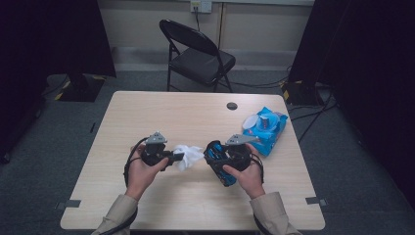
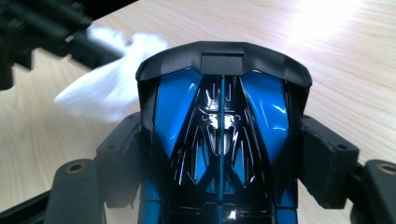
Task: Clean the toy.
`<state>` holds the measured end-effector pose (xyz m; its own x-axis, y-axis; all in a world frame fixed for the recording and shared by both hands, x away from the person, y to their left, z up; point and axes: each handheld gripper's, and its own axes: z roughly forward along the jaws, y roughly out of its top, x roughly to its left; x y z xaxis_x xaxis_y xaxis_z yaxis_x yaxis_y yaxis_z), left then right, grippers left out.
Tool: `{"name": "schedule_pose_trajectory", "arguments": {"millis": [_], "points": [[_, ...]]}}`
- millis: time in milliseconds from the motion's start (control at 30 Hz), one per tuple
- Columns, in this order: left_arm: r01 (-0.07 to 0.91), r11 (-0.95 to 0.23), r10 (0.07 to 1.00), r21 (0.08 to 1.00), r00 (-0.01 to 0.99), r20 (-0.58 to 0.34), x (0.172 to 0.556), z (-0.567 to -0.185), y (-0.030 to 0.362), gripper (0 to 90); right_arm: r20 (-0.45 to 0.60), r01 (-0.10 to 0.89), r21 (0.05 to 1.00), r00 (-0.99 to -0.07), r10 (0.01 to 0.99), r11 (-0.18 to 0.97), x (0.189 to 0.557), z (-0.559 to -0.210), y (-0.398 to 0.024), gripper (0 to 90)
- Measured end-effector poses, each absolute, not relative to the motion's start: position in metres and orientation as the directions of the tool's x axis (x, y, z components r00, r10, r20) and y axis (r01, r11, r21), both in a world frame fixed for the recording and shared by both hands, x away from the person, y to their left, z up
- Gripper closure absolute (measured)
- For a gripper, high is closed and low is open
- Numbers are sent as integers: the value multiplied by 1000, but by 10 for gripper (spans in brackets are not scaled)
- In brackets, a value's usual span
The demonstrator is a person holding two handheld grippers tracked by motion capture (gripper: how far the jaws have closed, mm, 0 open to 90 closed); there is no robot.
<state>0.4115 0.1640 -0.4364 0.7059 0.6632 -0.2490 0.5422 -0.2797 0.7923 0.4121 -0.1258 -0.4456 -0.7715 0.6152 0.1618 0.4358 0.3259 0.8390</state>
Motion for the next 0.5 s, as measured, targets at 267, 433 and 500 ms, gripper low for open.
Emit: {"name": "schedule_pose_trajectory", "arguments": {"millis": [267,433,500], "points": [[528,-270,621,806,735,-273,427,-424,138,801,169,426,842,-790,589,329,409,-444,-120,257],[517,-290,610,805,748,-261,432,-423,121,800,169,418,843,-803,571,339,408,-444,-117,257],[519,-292,604,804,751,-265,435,-425,117,800,173,417,844,-807,564,338,407,-444,-116,257]]}}
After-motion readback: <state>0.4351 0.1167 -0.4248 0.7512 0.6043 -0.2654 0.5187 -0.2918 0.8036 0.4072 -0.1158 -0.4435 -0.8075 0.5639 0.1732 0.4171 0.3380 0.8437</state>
